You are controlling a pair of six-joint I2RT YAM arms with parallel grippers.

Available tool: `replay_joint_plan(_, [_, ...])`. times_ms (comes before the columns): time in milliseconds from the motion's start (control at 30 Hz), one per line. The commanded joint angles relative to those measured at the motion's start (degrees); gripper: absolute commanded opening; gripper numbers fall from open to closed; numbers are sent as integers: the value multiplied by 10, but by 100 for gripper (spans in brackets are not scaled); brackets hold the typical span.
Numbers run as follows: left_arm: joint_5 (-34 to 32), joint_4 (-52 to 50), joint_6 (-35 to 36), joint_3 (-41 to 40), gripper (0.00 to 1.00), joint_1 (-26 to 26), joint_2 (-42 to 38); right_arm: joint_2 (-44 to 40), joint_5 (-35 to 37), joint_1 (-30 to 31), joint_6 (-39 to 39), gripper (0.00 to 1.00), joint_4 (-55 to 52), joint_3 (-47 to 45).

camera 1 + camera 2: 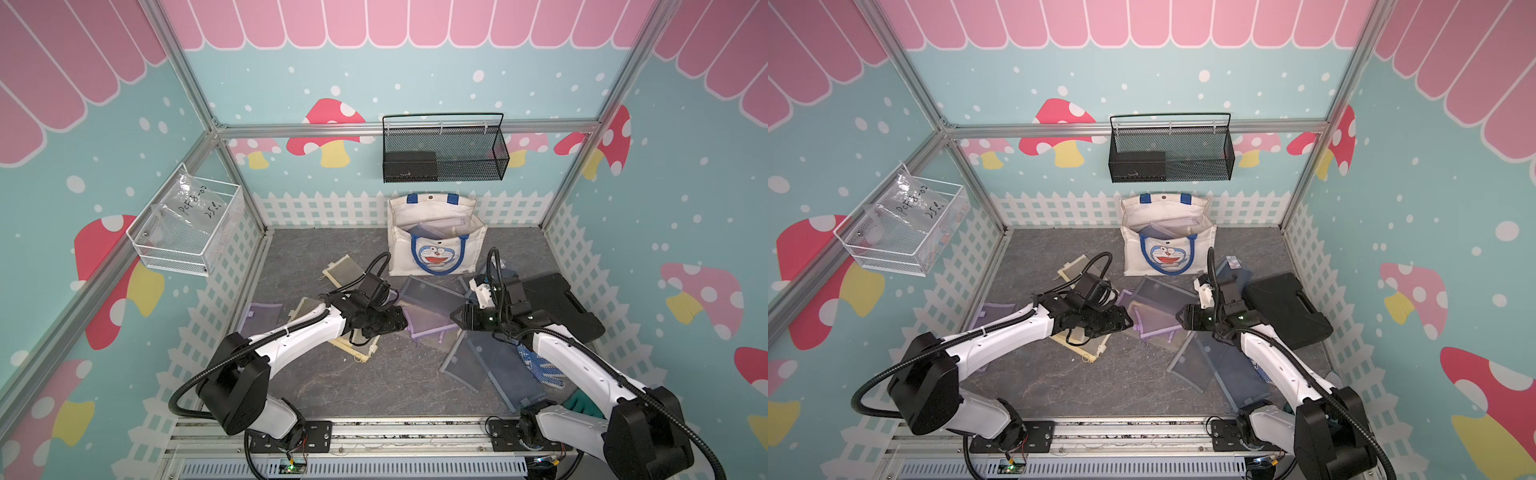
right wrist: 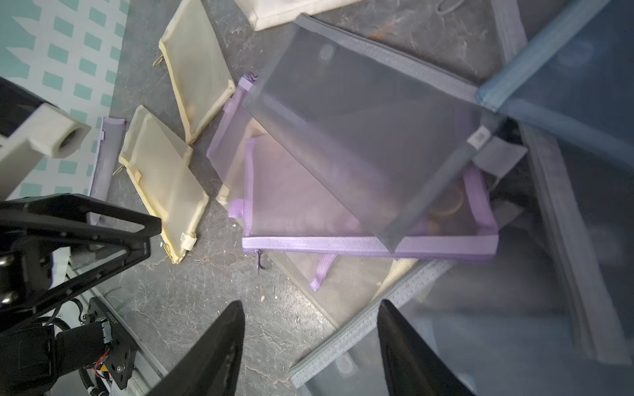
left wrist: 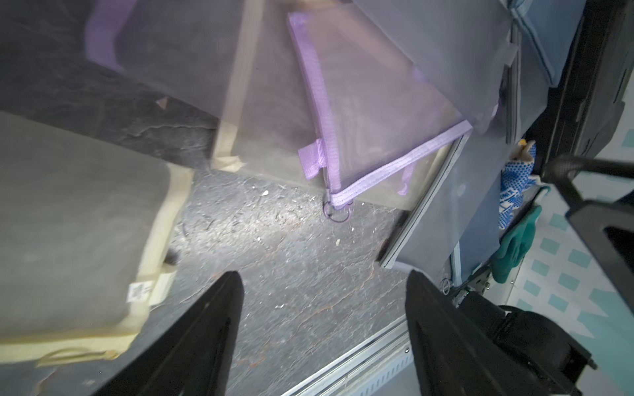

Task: Put the pencil pouch into the canvas bag
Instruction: Adjust the pencil pouches at the center of the board.

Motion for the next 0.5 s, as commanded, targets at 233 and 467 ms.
replay_joint_plan(233, [33, 197, -119, 26, 65, -12, 88, 90, 22, 1, -17, 63, 99, 43])
replay_joint_plan(467, [15, 317, -224, 39, 61, -31, 157, 209, 27, -2, -53, 59, 143, 101])
